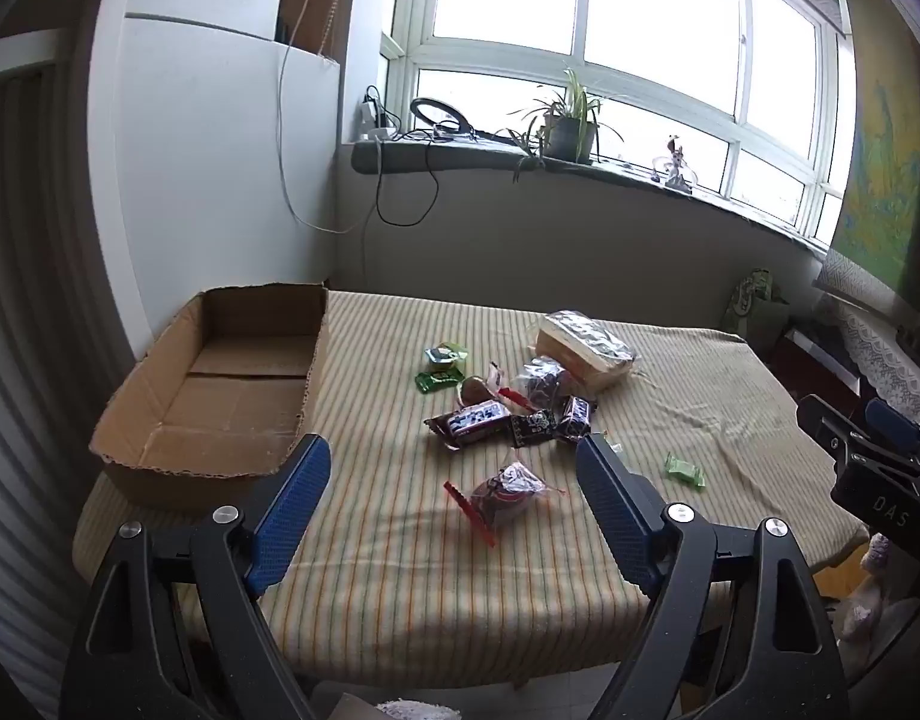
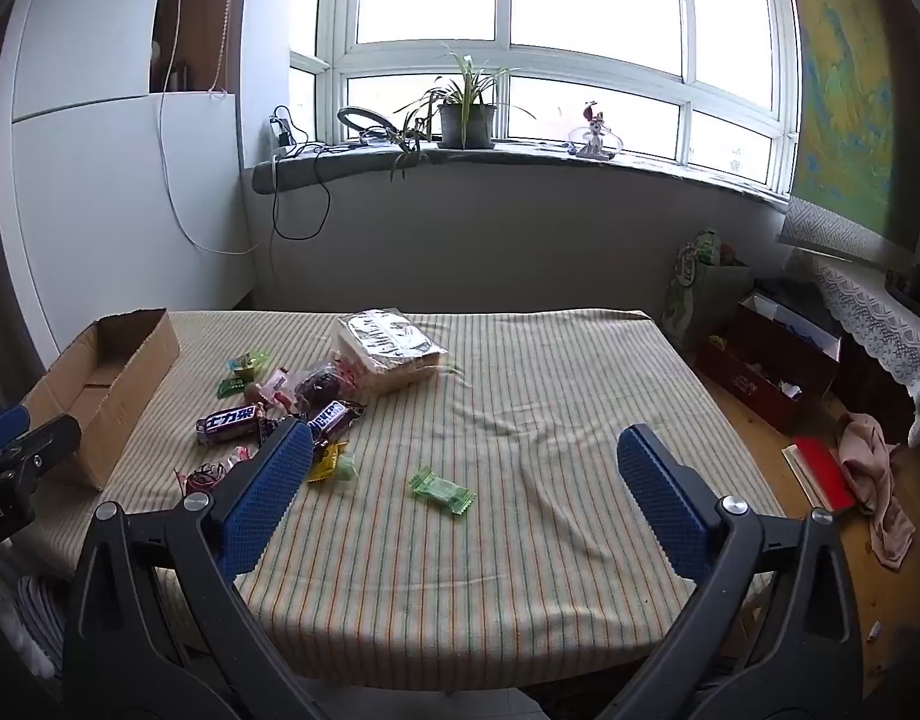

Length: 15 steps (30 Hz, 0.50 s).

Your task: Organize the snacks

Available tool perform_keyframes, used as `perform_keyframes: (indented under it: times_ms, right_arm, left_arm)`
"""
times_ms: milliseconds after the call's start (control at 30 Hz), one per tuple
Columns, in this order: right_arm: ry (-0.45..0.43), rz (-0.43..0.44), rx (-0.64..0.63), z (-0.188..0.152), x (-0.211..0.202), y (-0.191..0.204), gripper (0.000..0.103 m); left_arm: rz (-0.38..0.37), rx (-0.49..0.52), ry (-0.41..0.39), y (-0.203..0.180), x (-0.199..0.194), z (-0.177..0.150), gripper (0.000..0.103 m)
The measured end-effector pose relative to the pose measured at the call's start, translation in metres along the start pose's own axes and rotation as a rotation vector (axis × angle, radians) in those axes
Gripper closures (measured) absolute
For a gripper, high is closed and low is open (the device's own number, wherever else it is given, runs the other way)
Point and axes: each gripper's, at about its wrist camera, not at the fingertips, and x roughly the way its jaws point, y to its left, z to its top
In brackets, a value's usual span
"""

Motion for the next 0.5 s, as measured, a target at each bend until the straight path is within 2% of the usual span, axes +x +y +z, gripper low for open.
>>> perform_keyframes:
  times_ms: [167,233,500]
  right_arm:
    - [0.007,0.003,0.013,-0.001,0.0004,0.0014,0.0]
    - [0.017,0.006,0.018,-0.0013,0.0023,0.0005,0.0]
    - [0.014,0.009,0.004,-0.0044,0.0065,0.0024,0.0]
  left_arm:
    - [-0.002,0.015,0.01,-0.0018,-0.0018,-0.0041,0.019]
    - [-0.008,-0.002,0.037,0.0031,0.0042,-0.0016,0.019]
    - [0.003,-0.005,0.02,0.0035,0.0028,-0.0061,0.019]
